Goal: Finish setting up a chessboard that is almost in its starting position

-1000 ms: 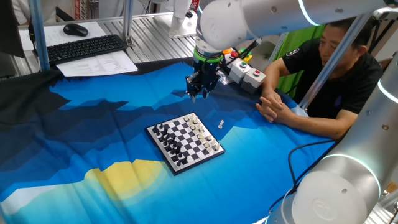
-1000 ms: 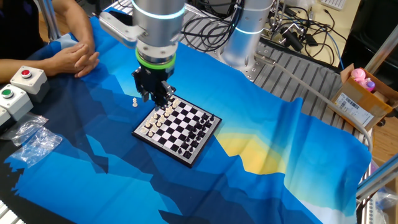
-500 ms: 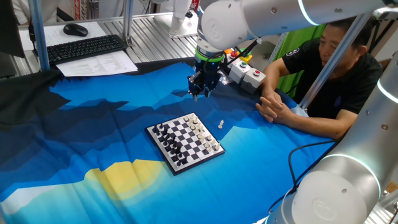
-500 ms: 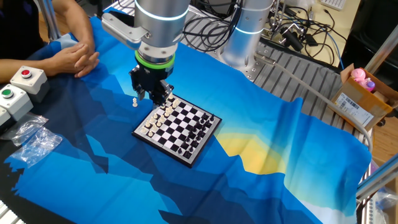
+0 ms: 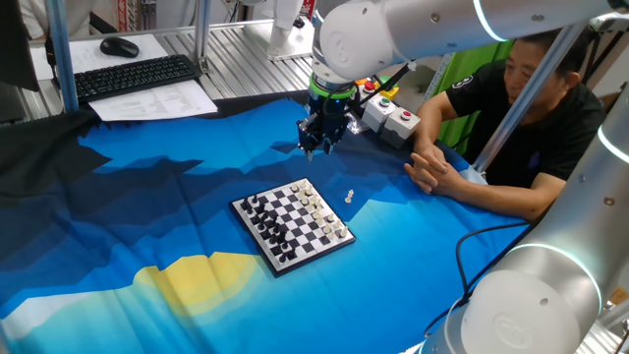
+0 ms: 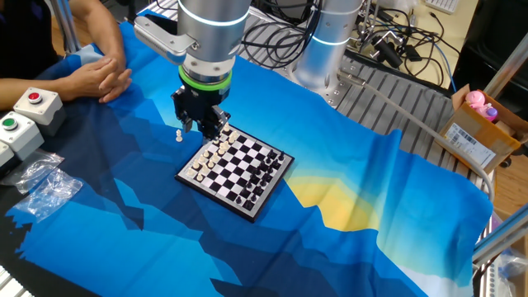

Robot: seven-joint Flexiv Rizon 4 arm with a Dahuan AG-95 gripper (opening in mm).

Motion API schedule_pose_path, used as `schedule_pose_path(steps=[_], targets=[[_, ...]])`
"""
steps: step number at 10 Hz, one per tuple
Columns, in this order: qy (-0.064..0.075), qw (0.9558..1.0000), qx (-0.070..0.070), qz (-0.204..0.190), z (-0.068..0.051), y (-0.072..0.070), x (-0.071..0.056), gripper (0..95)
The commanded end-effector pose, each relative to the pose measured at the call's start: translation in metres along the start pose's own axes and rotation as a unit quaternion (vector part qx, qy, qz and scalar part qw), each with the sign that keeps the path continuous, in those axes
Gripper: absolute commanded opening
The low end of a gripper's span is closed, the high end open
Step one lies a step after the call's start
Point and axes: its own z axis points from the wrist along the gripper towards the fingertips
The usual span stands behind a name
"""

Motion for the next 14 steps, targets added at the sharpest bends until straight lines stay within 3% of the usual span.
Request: schedule_pose_path(steps=[1, 9, 10, 12, 13, 14], targets=[[0.0, 1.0, 0.0, 0.0, 0.0, 0.0, 0.0, 38.0], [0.0, 1.0, 0.0, 0.0, 0.0, 0.0, 0.0, 38.0], [0.018, 0.9986, -0.029, 0.039, -0.027, 0.006, 0.029, 19.0], [0.017, 0.9985, -0.036, 0.037, -0.029, 0.009, 0.031, 19.0], [0.017, 0.9985, -0.036, 0.037, -0.031, 0.011, 0.033, 0.0], [0.017, 0.9986, -0.035, 0.036, -0.031, 0.012, 0.033, 0.0]])
